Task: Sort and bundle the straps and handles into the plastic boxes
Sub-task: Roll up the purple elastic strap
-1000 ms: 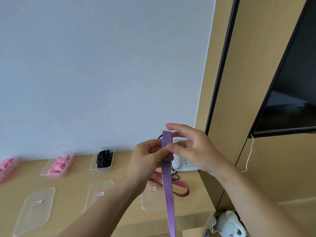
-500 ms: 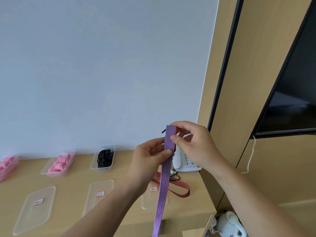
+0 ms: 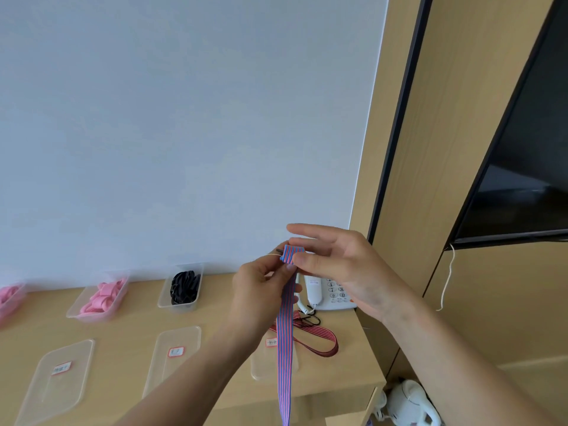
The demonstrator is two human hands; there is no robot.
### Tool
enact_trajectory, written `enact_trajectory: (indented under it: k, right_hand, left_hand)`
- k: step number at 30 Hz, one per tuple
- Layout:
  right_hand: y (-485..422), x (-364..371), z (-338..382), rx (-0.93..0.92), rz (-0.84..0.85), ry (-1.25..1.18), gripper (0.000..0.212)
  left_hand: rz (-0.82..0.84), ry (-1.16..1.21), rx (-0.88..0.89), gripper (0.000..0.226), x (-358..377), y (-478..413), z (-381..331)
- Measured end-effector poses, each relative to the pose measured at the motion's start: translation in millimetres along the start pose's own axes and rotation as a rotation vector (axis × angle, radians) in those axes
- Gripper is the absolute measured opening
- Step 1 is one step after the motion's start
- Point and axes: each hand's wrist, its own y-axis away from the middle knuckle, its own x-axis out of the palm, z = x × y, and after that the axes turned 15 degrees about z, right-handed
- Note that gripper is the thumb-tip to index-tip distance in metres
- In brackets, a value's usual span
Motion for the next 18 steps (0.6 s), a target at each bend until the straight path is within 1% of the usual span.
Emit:
enact_trajectory:
  k: [2, 4, 6, 8, 10, 11, 13, 15, 18]
  right_hand:
    - [1.1, 4.3, 2.4, -0.002, -0.016, -0.003, 0.048]
    - [1.3, 8.8, 4.8, -0.017, -0.032, 0.011, 0.046]
    - [1.1, 10.3, 6.1, -0.035, -0.032, 0.019, 0.047]
    - [1.1, 8.8, 5.2, -0.053, -0.021, 0.025, 0.052]
    - [0.7, 6.6, 4.0, -0.079, -0.024, 0.066, 0.059]
    - [0.1, 5.6, 3.4, -0.099, -0.036, 0.101, 0.063]
    - [-2.0, 3.1, 0.9, -0.134, -0.068, 0.159, 0.070]
    - [-3.9, -0.2, -2.2, -0.145, -0.072, 0.175, 0.076]
    - [-4.9, -4.3, -7.2, -0.143, -0.040, 0.164, 0.083]
  left_hand:
    - [-0.028, -0.093, 0.006, 0.019, 0.7, -1.0, -1.6]
    - [-0.028, -0.164, 0.027, 0.020, 1.2, -2.2, -2.7]
    - [-0.012, -0.178, 0.039, 0.022, 1.2, -2.6, -4.3]
    - [0.050, -0.141, 0.044, 0.033, -1.7, -3.2, -5.2]
    - [0.147, -0.004, 0.032, 0.050, -5.6, -3.5, -8.0]
    - [0.180, 0.106, 0.018, 0.051, -7.1, -3.6, -9.7]
    - [0.208, 0.335, -0.010, 0.042, -8.3, -2.5, -13.3]
    - [0.220, 0.409, -0.019, 0.039, -7.6, 0.3, -13.2]
    - [0.252, 0.483, -0.058, 0.045, -9.3, 0.6, -10.8]
